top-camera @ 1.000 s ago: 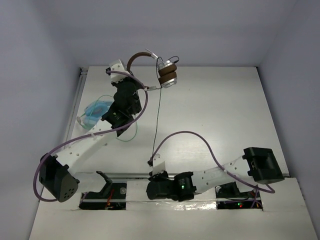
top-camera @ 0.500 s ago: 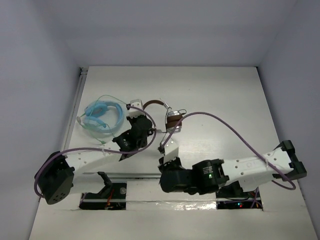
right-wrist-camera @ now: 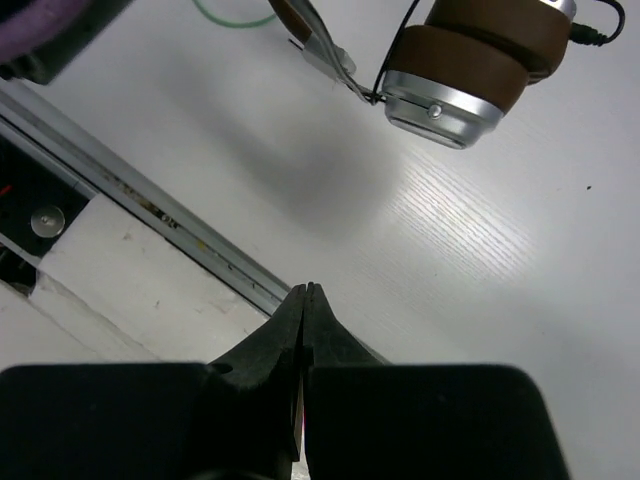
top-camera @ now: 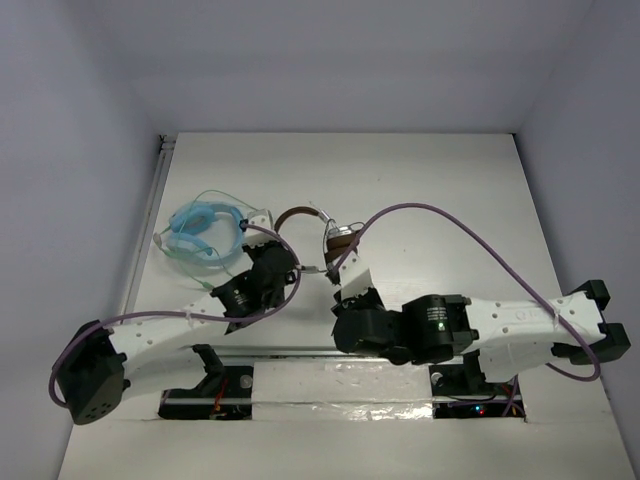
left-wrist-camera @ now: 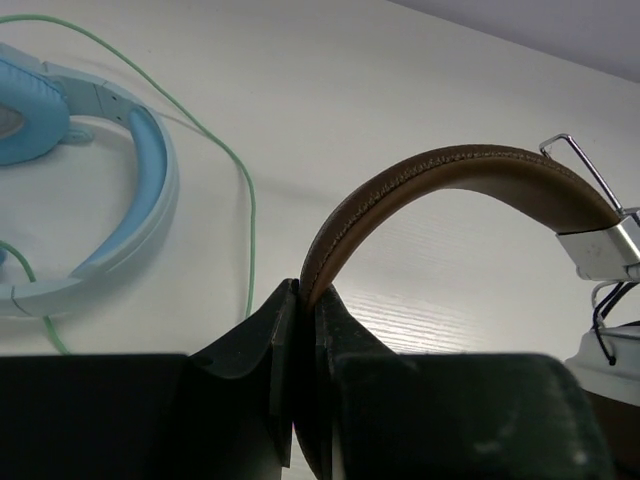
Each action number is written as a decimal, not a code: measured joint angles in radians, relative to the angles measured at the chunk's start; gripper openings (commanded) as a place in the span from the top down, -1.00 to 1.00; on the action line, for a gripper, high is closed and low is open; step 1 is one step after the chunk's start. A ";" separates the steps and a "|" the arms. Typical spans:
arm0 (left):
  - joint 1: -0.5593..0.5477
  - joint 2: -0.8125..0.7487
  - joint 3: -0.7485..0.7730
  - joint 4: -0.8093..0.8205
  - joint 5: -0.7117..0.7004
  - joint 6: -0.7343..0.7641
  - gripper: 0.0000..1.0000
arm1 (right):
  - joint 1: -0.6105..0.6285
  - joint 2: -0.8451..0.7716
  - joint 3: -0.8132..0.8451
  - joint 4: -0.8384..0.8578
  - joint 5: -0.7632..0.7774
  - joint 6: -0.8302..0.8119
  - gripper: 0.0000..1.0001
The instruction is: Wrap the headphones
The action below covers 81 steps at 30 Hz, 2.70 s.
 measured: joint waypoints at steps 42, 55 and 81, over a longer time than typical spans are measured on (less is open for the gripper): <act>-0.018 -0.097 0.024 -0.129 0.214 0.066 1.00 | -0.199 0.121 0.227 0.101 -0.024 -0.219 1.00; -0.017 -0.116 0.005 -0.073 0.408 0.056 1.00 | -0.206 0.035 0.165 0.276 -0.023 -0.290 1.00; -0.017 -0.220 -0.055 -0.123 0.728 0.044 1.00 | -0.574 -0.342 -0.269 0.543 0.001 -0.249 1.00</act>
